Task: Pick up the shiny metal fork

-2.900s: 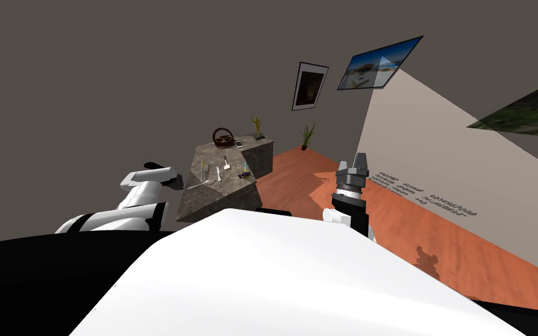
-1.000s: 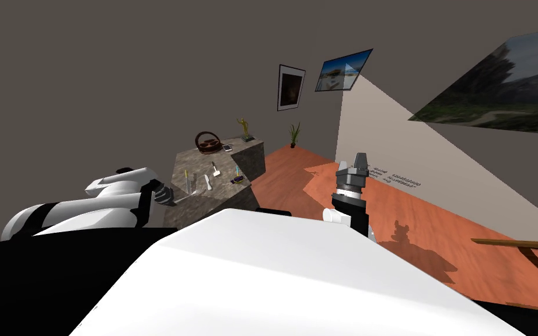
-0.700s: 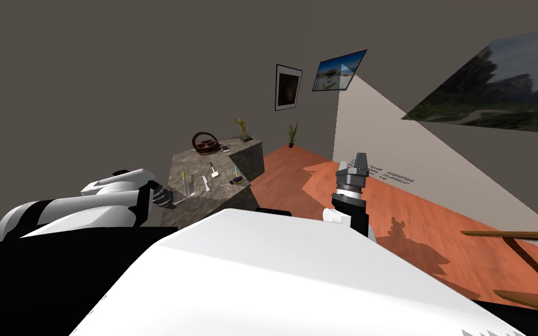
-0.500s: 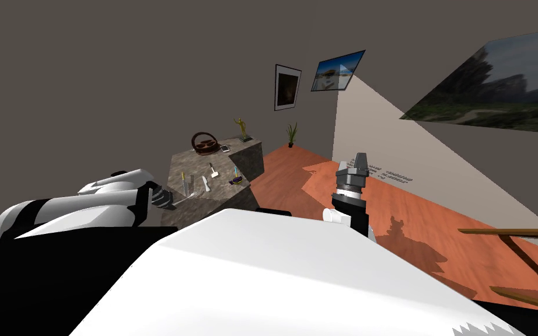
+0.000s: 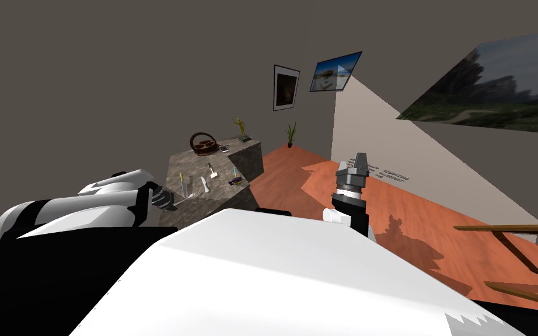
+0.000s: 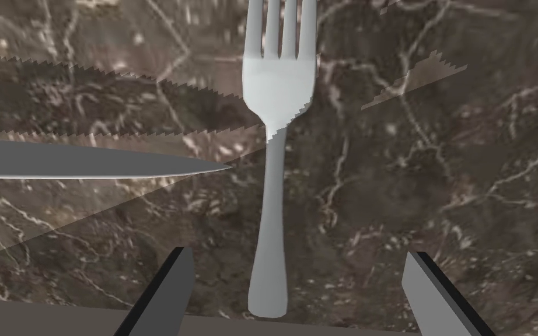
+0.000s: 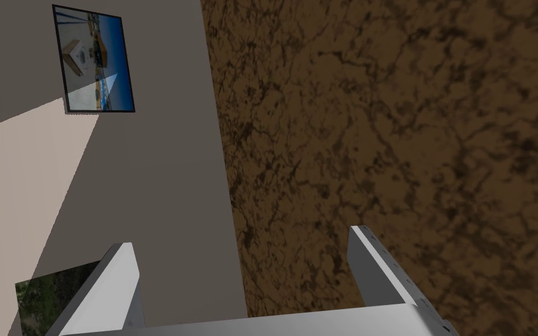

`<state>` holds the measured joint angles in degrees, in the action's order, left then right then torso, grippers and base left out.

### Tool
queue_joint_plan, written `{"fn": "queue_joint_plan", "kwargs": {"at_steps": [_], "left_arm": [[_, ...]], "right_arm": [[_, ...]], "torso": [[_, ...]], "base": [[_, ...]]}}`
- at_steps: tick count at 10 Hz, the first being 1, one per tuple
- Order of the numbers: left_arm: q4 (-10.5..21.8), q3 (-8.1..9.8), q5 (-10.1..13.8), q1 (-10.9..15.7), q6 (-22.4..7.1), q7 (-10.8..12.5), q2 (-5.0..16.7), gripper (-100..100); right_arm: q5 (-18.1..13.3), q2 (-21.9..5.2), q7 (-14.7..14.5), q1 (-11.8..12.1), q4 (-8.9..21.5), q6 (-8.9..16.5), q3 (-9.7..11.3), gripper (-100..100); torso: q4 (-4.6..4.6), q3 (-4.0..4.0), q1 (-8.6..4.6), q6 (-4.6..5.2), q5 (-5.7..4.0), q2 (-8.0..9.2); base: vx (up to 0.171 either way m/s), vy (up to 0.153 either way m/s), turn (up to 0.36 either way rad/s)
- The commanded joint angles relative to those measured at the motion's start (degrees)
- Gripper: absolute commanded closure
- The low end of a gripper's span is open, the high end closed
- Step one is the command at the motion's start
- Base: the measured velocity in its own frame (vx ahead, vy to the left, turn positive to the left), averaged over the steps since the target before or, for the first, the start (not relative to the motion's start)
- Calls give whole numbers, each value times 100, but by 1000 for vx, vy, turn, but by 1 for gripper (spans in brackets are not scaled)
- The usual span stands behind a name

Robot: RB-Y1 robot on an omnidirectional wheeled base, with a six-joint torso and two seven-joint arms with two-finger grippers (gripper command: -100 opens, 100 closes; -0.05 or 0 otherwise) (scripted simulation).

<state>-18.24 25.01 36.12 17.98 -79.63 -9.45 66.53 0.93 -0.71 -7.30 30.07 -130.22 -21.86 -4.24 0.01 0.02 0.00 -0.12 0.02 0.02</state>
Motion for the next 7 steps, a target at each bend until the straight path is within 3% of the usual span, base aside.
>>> {"fn": "queue_joint_plan", "kwargs": {"at_steps": [1,2,3,4,6,7], "left_arm": [[0,0,0,0,0,0,0,0],[35,-13,-34,-14,174,30,-158,-100],[-70,-13,-34,-14,174,30,-158,-100],[60,-23,-56,-22,290,49,-264,-100],[-82,-5,-37,-51,217,78,-245,-100],[-23,-21,-50,-12,266,43,-237,100]], "right_arm": [[0,0,0,0,0,0,0,0],[0,0,0,0,0,0,0,0],[0,0,0,0,0,0,0,0],[0,0,0,0,0,0,0,0],[0,0,0,0,0,0,0,0],[0,0,0,0,0,0,0,0]], "torso": [[0,0,0,0,0,0],[0,0,0,0,0,0],[0,1,3,0,3,2],[0,0,2,2,0,0],[0,0,1,2,-1,0],[0,0,1,0,0,0]], "base": [[0,0,0],[-4,5,-13],[0,0,0],[0,0,0],[0,0,0],[0,0,0]]}}
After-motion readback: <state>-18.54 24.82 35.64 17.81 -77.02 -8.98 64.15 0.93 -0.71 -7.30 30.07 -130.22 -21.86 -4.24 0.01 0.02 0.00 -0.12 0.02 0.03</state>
